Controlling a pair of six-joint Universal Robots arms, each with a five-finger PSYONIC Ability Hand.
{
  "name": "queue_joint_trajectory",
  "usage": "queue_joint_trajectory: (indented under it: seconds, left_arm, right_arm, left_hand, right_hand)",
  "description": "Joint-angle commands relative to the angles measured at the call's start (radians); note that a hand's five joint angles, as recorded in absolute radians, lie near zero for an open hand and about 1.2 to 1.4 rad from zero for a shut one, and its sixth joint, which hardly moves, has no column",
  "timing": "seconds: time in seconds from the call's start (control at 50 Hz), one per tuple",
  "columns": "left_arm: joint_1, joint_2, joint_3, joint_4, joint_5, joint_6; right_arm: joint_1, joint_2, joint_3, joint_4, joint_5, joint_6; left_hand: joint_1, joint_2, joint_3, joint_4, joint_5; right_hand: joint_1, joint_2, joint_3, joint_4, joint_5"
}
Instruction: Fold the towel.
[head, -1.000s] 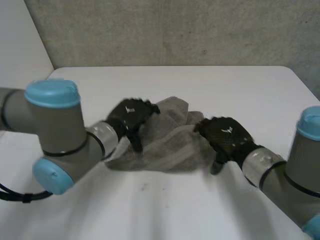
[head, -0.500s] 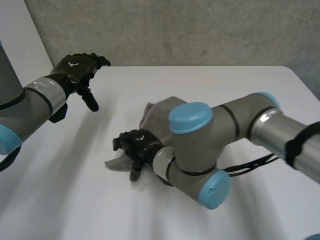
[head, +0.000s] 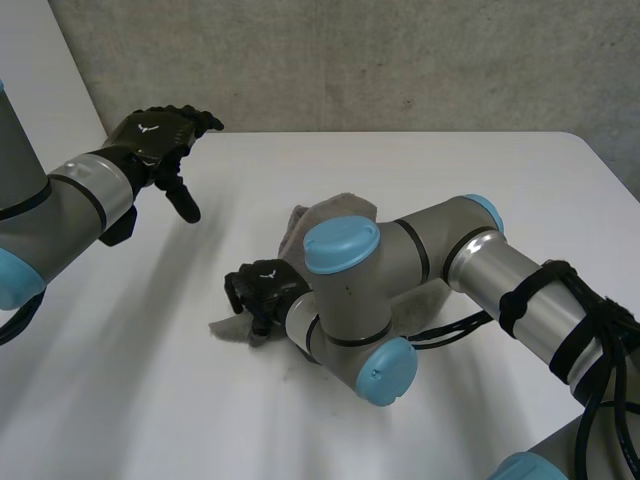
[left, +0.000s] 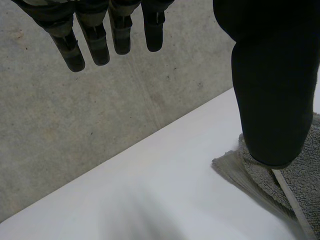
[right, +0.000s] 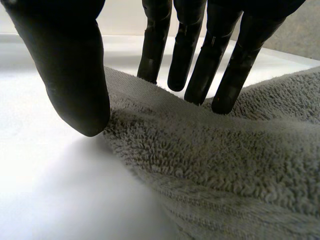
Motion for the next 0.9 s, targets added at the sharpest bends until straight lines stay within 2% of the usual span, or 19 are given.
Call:
queue_joint_trajectory:
  seconds: [0.02,0.06,0.1,0.12,0.14,0.28,0.38,0.42,0.44,0.48,0.54,0.58,0.6,0.64,0.76,0.8,0.84,0.86,0.9]
  left_arm:
    - [0.000,0.000,-0.004,-0.001,0.000,0.000]
    - [-0.001,0.000,-0.004,0.001,0.000,0.000]
    - [-0.001,0.000,-0.004,0.001,0.000,0.000]
    - [-0.001,-0.002,-0.005,0.001,0.000,0.000]
    - [-0.001,-0.002,-0.005,-0.001,0.000,0.000]
    - [-0.001,-0.002,-0.005,0.001,0.000,0.000]
    - [-0.001,-0.002,-0.007,-0.001,0.000,0.002]
    - [-0.001,-0.002,-0.007,0.001,0.002,0.003]
    - [-0.001,0.000,-0.008,-0.001,0.002,0.005]
    - [-0.001,0.000,-0.010,0.001,0.002,0.005]
    - [-0.004,-0.002,-0.014,0.001,0.003,0.005]
    - [-0.008,-0.002,-0.016,0.001,0.005,0.005]
    - [-0.015,-0.003,-0.017,0.001,0.008,0.005]
    - [-0.021,-0.005,-0.022,0.001,0.008,0.005]
    - [-0.093,-0.032,-0.072,0.025,0.021,0.006]
    - [-0.121,-0.052,-0.079,0.044,0.028,0.006]
    - [-0.173,-0.090,-0.089,0.091,0.032,0.003]
    - [-0.173,-0.091,-0.089,0.091,0.032,0.003]
    - [-0.198,-0.109,-0.097,0.122,0.032,0.000]
  right_arm:
    - [0.000,0.002,-0.004,-0.001,0.002,-0.003]
    - [0.000,0.000,-0.004,0.000,0.002,-0.006]
    - [0.000,-0.006,-0.004,0.000,0.002,-0.006]
    - [0.000,-0.006,-0.004,0.000,0.002,-0.006]
    - [0.000,-0.009,-0.003,0.002,0.002,-0.007]
    - [-0.006,-0.076,0.013,0.053,-0.001,-0.015]
    - [-0.037,-0.221,0.095,0.137,-0.006,-0.032]
    - [-0.110,-0.376,0.240,0.163,-0.021,-0.093]
    - [-0.111,-0.377,0.241,0.163,-0.021,-0.093]
    - [-0.207,-0.546,0.433,0.152,-0.029,-0.209]
    - [-0.253,-0.630,0.531,0.140,-0.037,-0.273]
    - [-0.337,-0.768,0.707,0.103,-0.052,-0.369]
    - [-0.338,-0.768,0.708,0.103,-0.052,-0.369]
    - [-0.441,-0.873,0.866,0.051,-0.066,-0.417]
    - [-0.568,-1.035,1.047,-0.016,-0.138,-0.418]
    - [-0.650,-1.104,1.134,-0.041,-0.213,-0.411]
    - [-0.685,-1.133,1.164,-0.046,-0.251,-0.402]
    - [-0.686,-1.133,1.165,-0.046,-0.251,-0.402]
    - [-0.738,-1.213,1.207,-0.046,-0.313,-0.374]
  left_hand:
    - [0.009,0.016,0.015,0.015,0.010]
    - [0.009,0.016,0.015,0.015,0.010]
    - [0.009,0.016,0.015,0.015,0.010]
    - [0.009,0.016,0.015,0.015,0.010]
    - [0.009,0.016,0.015,0.015,0.010]
    - [0.003,0.010,0.009,0.009,0.004]
    - [-0.009,-0.002,-0.002,-0.003,-0.008]
    - [-0.009,-0.002,-0.002,-0.003,-0.008]
    - [-0.009,-0.002,-0.002,-0.003,-0.008]
    - [-0.009,-0.002,-0.002,-0.003,-0.008]
    - [0.000,0.007,0.006,0.006,0.001]
    - [0.000,0.007,0.006,0.006,0.001]
    - [0.003,0.010,0.009,0.009,0.004]
    - [0.003,0.010,0.009,0.009,0.004]
    - [0.006,0.013,0.012,0.012,0.007]
    - [0.009,0.016,0.015,0.015,0.010]
    - [0.012,0.019,0.018,0.018,0.013]
    - [0.012,0.019,0.018,0.018,0.013]
    - [0.015,0.022,0.021,0.021,0.016]
  right_hand:
    - [0.105,0.109,0.102,0.104,0.102]
    - [0.208,0.213,0.205,0.207,0.206]
    - [0.474,0.479,0.471,0.473,0.472]
    - [0.476,0.480,0.472,0.474,0.473]
    - [0.658,0.662,0.654,0.656,0.655]
    - [0.660,0.664,0.656,0.658,0.657]
    - [0.660,0.664,0.656,0.658,0.657]
    - [0.660,0.664,0.656,0.658,0.657]
    - [0.660,0.664,0.656,0.658,0.657]
    - [0.660,0.664,0.656,0.658,0.657]
    - [0.660,0.664,0.656,0.658,0.657]
    - [0.660,0.664,0.656,0.658,0.657]
    - [0.660,0.664,0.656,0.658,0.657]
    - [0.660,0.664,0.656,0.658,0.657]
    - [0.660,0.664,0.656,0.658,0.657]
    - [0.660,0.664,0.656,0.658,0.657]
    - [0.660,0.664,0.656,0.658,0.657]
    - [0.660,0.664,0.656,0.658,0.657]
    - [0.660,0.664,0.656,0.658,0.657]
